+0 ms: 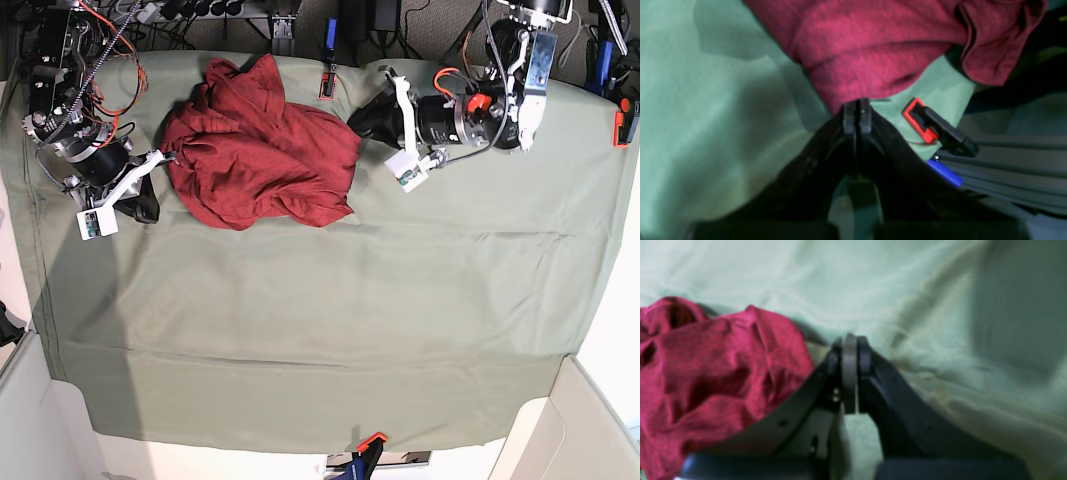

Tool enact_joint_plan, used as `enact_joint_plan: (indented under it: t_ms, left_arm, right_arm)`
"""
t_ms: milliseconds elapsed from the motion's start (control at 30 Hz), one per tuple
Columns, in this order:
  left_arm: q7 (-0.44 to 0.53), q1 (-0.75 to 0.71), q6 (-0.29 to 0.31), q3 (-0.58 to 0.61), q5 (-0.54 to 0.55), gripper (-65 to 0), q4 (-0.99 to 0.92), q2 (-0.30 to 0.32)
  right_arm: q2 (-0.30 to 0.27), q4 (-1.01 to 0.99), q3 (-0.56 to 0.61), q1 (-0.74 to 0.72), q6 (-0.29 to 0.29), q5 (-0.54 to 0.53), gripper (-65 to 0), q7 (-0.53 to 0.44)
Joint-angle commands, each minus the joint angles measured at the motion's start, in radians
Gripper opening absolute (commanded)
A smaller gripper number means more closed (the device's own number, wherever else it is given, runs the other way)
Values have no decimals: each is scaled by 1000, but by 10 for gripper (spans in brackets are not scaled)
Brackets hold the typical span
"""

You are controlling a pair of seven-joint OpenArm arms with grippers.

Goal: Fold the T-shirt properly

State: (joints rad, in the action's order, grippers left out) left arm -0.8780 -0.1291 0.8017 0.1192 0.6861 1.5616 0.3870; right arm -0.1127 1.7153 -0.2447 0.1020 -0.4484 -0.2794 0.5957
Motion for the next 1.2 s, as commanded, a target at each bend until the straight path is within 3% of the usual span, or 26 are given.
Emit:
enact_joint_plan:
  t_ms: [0, 333, 500, 700, 800, 900, 1033, 1167]
  left_arm:
    - [51, 64, -104, -15, -77, -650, -18, -2]
    - [51, 287, -104, -15, -13, -650, -245, -33]
    - [51, 383, -104, -14, -14, -650, -330, -77]
    - [5, 430, -104, -15, -1, -650, -394, -104]
    - [-133, 418, -104, -15, 151, -650, -375, -66]
    - [-194, 360, -104, -15, 286, -650, -267, 12]
    - [-197, 215, -104, -18, 265, -650, -51, 105]
    - [-192, 77, -104, -18, 257, -650, 77, 108]
  right_arm:
    - [-3, 16, -4, -13, -1, -16, -650, -19]
    - [-3, 16, -4, -13, -4, -20, -650, -19]
    - [-3, 16, -4, -13, -4, -20, -650, -19]
    - [-3, 16, -4, -10, -4, -19, -650, -16]
    - [-3, 16, -4, -13, -4, -19, -650, -16]
    - [-3, 16, -4, -12, -4, -19, -650, -16]
    - [-3, 16, -4, -13, -4, -20, -650, -16]
    - [-3, 16, -4, -27, -4, -21, -650, -16]
